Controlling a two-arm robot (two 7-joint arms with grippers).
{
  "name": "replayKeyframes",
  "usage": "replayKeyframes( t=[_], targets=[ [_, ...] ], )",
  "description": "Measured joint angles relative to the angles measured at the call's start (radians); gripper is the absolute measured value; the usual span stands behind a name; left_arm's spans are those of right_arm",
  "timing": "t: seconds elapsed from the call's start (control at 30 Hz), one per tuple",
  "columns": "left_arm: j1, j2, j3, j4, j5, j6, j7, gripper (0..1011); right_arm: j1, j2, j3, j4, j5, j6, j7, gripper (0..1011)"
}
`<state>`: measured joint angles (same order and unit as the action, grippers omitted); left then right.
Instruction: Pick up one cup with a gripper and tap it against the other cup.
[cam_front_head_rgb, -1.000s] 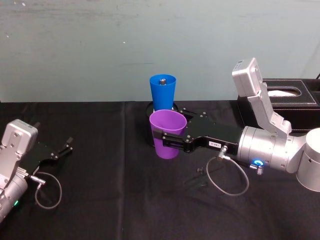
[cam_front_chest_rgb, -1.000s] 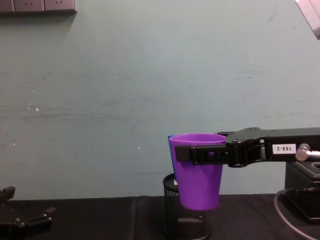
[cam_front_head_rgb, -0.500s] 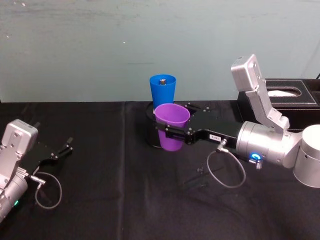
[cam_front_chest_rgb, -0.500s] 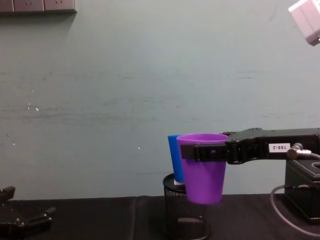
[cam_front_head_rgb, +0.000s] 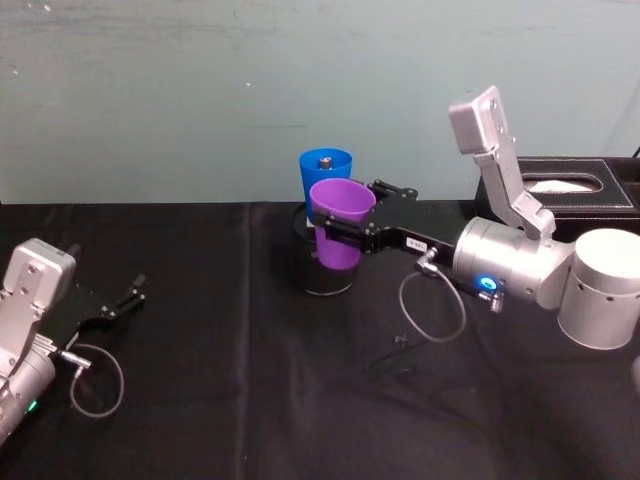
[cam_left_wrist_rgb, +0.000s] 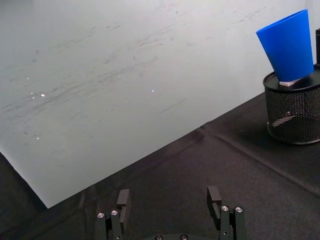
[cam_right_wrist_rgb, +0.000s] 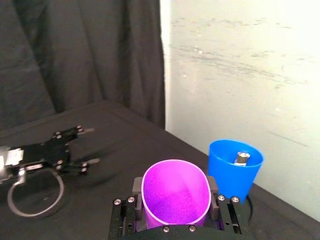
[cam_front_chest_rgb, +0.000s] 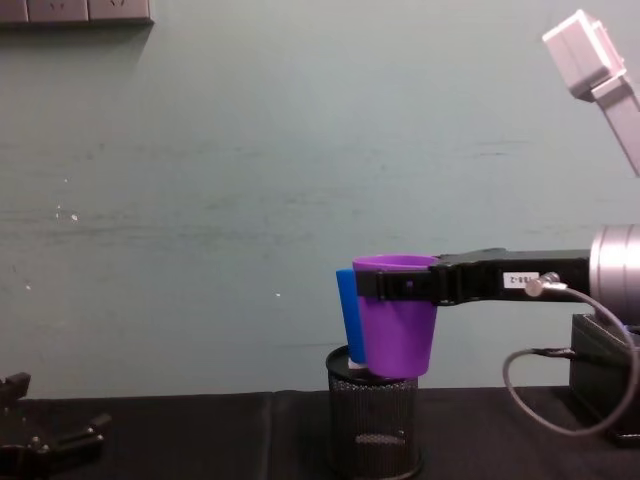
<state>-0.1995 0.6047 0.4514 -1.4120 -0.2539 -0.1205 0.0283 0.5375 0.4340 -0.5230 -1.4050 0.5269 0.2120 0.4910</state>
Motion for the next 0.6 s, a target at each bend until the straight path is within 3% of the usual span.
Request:
replayKeyframes(
  t=[0.6],
  targets=[
    [0.0, 0.0, 0.0, 0.0, 0.0, 0.0, 0.0, 1000, 0.083, -0.076, 0.003, 0.125, -0.063, -0.021, -0.032, 733]
  ],
)
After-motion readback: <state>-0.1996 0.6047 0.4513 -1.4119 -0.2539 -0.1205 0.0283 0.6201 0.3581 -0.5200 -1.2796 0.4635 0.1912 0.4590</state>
